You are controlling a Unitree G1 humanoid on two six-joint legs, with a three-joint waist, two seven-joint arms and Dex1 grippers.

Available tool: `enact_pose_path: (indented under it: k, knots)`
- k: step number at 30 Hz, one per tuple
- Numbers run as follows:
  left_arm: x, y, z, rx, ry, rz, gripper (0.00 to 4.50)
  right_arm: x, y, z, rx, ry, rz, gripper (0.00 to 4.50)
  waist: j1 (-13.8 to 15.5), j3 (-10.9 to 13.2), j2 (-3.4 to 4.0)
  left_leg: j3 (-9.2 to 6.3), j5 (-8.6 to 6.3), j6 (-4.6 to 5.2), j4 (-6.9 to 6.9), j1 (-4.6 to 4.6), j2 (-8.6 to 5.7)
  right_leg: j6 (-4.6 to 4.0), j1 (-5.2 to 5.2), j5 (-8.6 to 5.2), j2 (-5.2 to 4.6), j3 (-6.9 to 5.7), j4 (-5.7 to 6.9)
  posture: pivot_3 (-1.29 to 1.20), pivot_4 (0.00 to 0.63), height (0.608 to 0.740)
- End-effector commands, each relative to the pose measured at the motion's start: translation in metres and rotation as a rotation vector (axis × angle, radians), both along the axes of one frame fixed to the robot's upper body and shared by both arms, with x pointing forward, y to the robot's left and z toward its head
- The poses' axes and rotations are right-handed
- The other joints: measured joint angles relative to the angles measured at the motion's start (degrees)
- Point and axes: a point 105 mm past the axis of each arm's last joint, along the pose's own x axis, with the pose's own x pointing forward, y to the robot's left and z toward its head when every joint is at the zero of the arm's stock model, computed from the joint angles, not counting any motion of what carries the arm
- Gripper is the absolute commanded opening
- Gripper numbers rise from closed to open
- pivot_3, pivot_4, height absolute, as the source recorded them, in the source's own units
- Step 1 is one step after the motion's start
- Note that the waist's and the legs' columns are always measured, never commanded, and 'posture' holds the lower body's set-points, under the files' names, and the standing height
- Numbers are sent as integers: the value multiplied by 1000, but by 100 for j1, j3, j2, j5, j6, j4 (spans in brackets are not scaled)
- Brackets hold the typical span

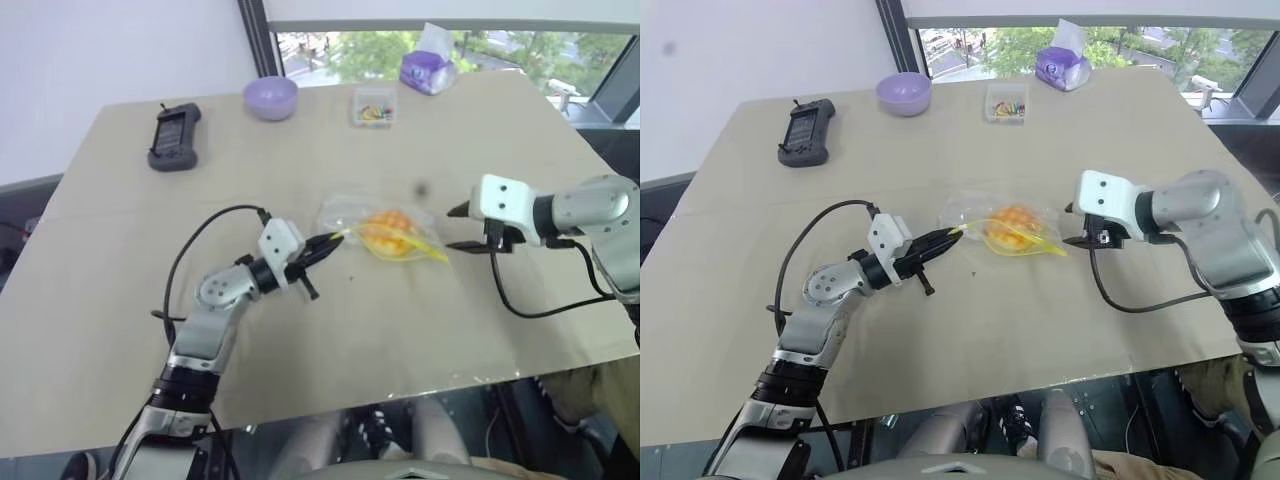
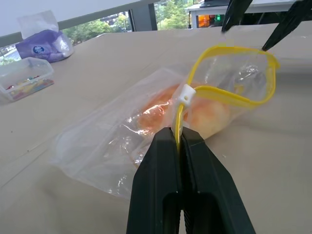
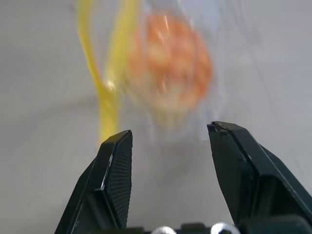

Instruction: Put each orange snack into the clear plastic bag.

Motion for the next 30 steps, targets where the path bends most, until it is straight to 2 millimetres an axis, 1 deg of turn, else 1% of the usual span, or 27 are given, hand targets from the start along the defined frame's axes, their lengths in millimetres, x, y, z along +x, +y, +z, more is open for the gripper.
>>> enact_pose_path:
  k: [1, 3, 4, 5, 7, 11, 14, 19, 20, 21, 22, 23, 25, 26, 30]
  knots:
    - [-5, -6, 15, -17, -56, -30, 0, -8, 25, 19, 56, -53, 52, 2655, 30, 0, 0, -3, 0, 0, 0, 0, 1, -1, 0, 1, 1, -4, -1, 0, 150, 740]
    - [-6, -7, 15, -20, -51, -36, 0, -7, 36, 23, 94, -61, 49, 2655, 54, 0, -1, -4, 0, 0, 1, 0, 0, -2, 2, 1, 3, -7, -2, 0, 150, 740]
    - [-7, -9, 15, -21, -48, -43, 0, -8, 46, 22, 116, -59, 62, 2655, 64, 0, -2, -3, 0, 0, 3, 0, -5, -2, 3, 1, 6, -8, -2, 0, 150, 740]
    - [-8, -11, 15, -24, -44, -49, 0, -10, 53, 20, 131, -55, 70, 2655, 63, 0, -2, -1, 0, 0, 4, -1, -7, -2, 4, 1, 8, -10, -2, 0, 150, 740]
    - [-10, -14, 15, -28, -38, -60, 0, -11, 63, 13, 132, -57, 78, 2655, 55, 0, -2, 3, 0, 0, 4, -1, -6, -2, 5, 1, 6, -12, -3, 0, 150, 740]
    - [-12, -18, 16, -38, -27, -75, 0, -7, 70, 4, 97, -101, 70, 2655, 46, 0, -2, 1, 0, 0, 5, -10, -5, -2, 3, 1, 6, -23, -4, 0, 150, 740]
    - [-16, -25, 17, -48, -14, -95, 0, -9, 78, 0, 94, -120, 84, 2655, 32, 0, -2, 1, 0, 0, 6, -10, -5, -2, 2, 1, 7, -23, -3, 0, 150, 740]
    - [-20, -30, 19, -59, 1, -109, 0, -4, 80, -5, 70, -161, 73, 2655, 12, 0, -1, 3, 1, 0, 6, -10, -3, -2, 2, 1, 8, -23, -3, 0, 150, 740]
    - [-20, -30, 19, -60, 3, -108, 0, -4, 81, -6, 68, -163, 74, 2655, -6, 1, 0, 51, 4, -6, 5, -12, 36, -2, 5, 1, 4, -38, -3, 0, 150, 740]
    - [-20, -30, 20, -60, 4, -108, 0, -4, 81, -7, 68, -165, 74, 2655, -1, 1, 1, 207, 15, -35, -8, -23, 169, -4, 27, 0, -19, -82, -9, 0, 150, 740]
    - [-20, -30, 20, -60, 4, -107, 0, -3, 81, -7, 69, -167, 75, 2655, 11, 1, 1, 304, 19, -54, -14, -28, 241, -5, 38, -1, -30, -110, -14, 0, 150, 740]
    - [-20, -30, 20, -61, 5, -106, 0, -3, 81, -7, 71, -170, 73, 2423, 26, 1, 1, 374, 23, -62, -17, -33, 295, -5, 52, -1, -43, -135, -17, 0, 150, 740]
    - [-19, -30, 20, -62, 8, -104, 0, -2, 80, -6, 70, -176, 66, 1810, 44, 1, 1, 402, 24, -62, -13, -32, 311, -4, 72, -1, -52, -148, -23, 0, 150, 740]
    - [-19, -29, 20, -62, 9, -102, 0, -1, 79, -6, 70, -176, 63, 1324, 44, 1, 1, 402, 23, -61, -8, -32, 305, -4, 78, 0, -55, -148, -24, 0, 150, 740]
    - [-18, -29, 20, -64, 8, -100, 0, -1, 78, -7, 68, -179, 60, 1324, 29, 2, 1, 409, 23, -59, -3, -27, 310, -3, 84, -2, -63, -164, -12, 0, 150, 740]
